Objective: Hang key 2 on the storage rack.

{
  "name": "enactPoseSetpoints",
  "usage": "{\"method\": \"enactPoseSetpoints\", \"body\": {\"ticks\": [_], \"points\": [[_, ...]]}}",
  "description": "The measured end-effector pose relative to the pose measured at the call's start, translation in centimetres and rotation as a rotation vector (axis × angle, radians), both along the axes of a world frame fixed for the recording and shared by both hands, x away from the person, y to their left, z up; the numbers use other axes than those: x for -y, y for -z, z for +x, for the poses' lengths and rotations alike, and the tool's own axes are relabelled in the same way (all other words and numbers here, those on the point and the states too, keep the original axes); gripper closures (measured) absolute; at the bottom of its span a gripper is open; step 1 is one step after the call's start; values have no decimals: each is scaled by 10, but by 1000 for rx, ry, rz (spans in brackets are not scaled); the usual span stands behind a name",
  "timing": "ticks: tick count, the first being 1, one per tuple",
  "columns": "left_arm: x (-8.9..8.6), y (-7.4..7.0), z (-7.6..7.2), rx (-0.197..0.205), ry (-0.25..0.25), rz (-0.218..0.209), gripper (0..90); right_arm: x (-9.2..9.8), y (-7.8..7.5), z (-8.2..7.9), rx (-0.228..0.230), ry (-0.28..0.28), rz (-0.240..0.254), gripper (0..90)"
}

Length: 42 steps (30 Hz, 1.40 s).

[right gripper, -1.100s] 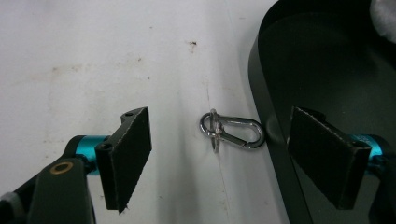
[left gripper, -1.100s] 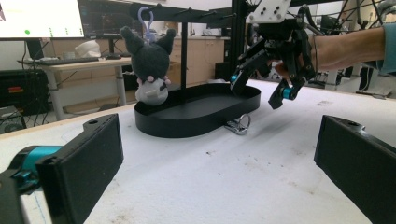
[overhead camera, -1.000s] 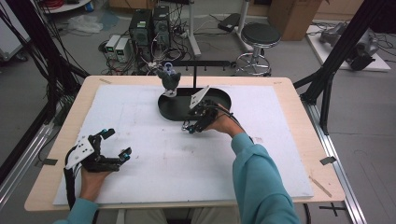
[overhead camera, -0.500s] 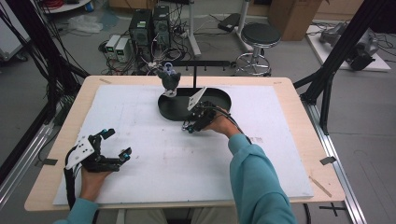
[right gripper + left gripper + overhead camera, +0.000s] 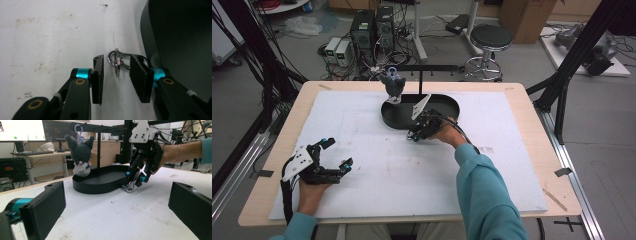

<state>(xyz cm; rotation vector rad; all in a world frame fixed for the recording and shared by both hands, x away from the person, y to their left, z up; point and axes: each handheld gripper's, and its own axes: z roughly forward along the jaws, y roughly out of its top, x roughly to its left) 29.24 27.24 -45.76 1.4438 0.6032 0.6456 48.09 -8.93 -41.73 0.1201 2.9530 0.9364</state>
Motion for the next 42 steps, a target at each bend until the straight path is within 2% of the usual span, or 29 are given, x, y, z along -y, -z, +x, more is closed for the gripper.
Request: {"method": "enactPoseSetpoints", "body": {"ticks": [1, 6, 20, 42], "points": [[0, 0, 0, 0, 0, 0, 17, 0, 0, 1, 12, -7, -1, 672], [0, 0, 0, 0, 1, 1, 17, -1, 2, 1, 7, -9, -17, 699], [0, 0, 0, 0, 2, 0, 17, -2, 1, 1, 21, -14, -16, 796], [0, 0, 0, 1, 3, -1, 17, -4, -1, -1, 41, -24, -25, 876]]}}
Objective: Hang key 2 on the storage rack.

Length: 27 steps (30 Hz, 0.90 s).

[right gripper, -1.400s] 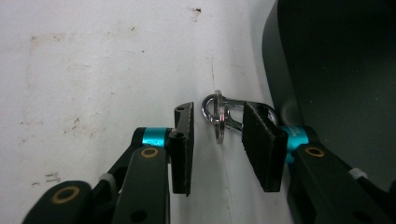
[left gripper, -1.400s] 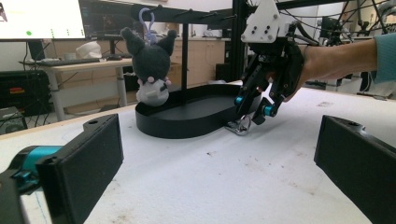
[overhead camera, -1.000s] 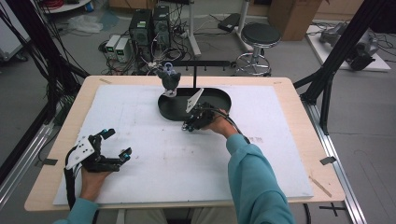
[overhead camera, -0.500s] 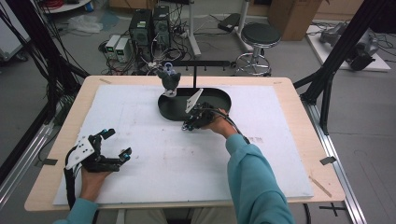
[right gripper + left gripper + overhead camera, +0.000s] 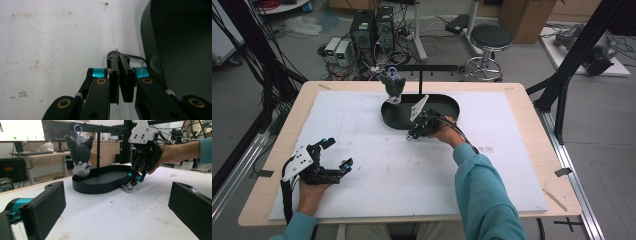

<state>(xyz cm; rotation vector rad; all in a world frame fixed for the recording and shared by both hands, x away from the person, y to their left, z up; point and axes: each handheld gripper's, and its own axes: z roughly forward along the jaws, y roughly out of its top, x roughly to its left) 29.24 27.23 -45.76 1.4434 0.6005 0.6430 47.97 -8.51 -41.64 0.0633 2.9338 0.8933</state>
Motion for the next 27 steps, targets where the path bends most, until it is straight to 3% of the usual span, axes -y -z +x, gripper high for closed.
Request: {"method": "enactPoseSetpoints", "body": {"ticks": [6, 14, 27], "points": [[0, 0, 0, 0, -1, 5, 17, -1, -1, 0, 7, 0, -2, 884], [0, 0, 0, -1, -5, 3, 17, 3, -10, -1, 12, 16, 37, 885], [0, 0, 0, -1, -5, 7, 17, 20, -44, 0, 67, 60, 168, 888]]}}
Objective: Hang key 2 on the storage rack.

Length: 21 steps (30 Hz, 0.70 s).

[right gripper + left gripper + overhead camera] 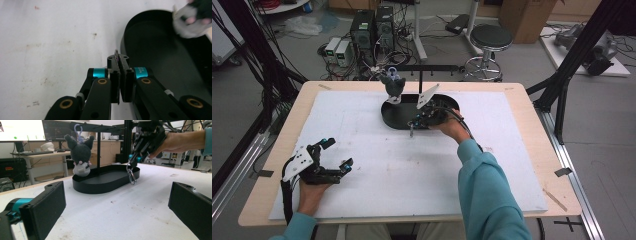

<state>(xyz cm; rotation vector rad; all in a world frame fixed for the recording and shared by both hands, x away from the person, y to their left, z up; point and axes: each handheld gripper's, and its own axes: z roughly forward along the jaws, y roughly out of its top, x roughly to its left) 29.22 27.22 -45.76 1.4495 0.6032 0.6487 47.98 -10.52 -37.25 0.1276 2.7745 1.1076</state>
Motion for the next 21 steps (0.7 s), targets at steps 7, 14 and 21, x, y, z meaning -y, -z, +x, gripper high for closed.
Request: {"method": "enactPoseSetpoints", "body": {"ticks": [7, 14, 21], "points": [[0, 0, 0, 0, 0, 0, 17, 17, -23, 2, 22, 43, 68, 889], [0, 0, 0, 0, 0, 0, 17, 31, -48, 4, 59, 89, 132, 888], [0, 0, 0, -1, 0, 2, 17, 48, -67, 6, 69, 137, 181, 888]]}}
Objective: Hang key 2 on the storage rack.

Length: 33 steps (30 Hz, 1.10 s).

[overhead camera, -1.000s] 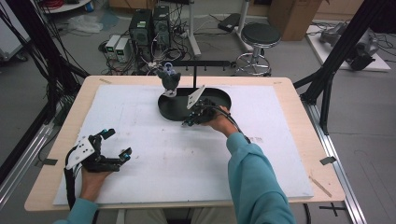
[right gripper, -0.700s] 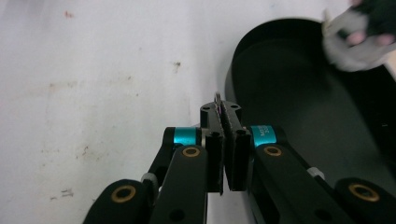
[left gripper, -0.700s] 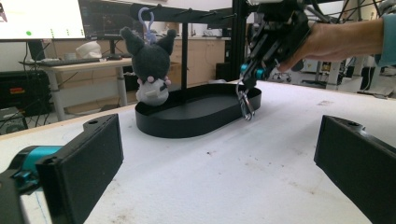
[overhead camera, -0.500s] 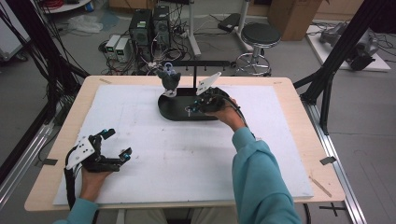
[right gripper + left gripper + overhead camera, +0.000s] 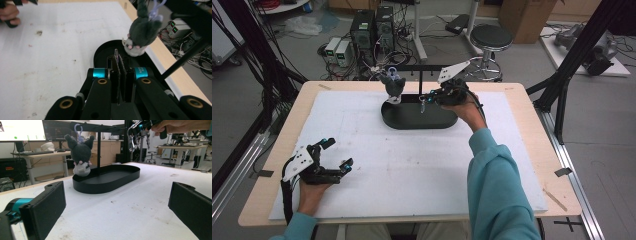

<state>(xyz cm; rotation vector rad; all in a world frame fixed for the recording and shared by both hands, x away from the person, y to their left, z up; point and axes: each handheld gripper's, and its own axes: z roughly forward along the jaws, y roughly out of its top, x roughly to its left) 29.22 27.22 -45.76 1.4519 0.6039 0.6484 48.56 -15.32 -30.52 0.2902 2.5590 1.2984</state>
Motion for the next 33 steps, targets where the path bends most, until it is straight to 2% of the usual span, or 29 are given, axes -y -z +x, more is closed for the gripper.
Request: {"method": "enactPoseSetpoints", "body": {"ticks": [3, 9, 14, 24, 31, 33], "points": [[0, 0, 0, 1, -1, -1, 17, 6, -7, 1, 13, 16, -9, 888], [0, 0, 0, -1, -1, 0, 17, 15, -17, 4, 27, 48, 6, 888], [0, 0, 0, -1, -2, -2, 17, 19, -22, 6, 22, 57, 24, 888], [0, 0, 0, -2, -3, -5, 17, 26, -36, 16, 31, 81, 26, 888], [0, 0, 0, -1, -4, -2, 17, 27, -42, 24, 17, 98, -13, 888], [0, 0, 0, 1, -4, -4, 17, 26, -46, 26, 20, 95, -9, 888]]}}
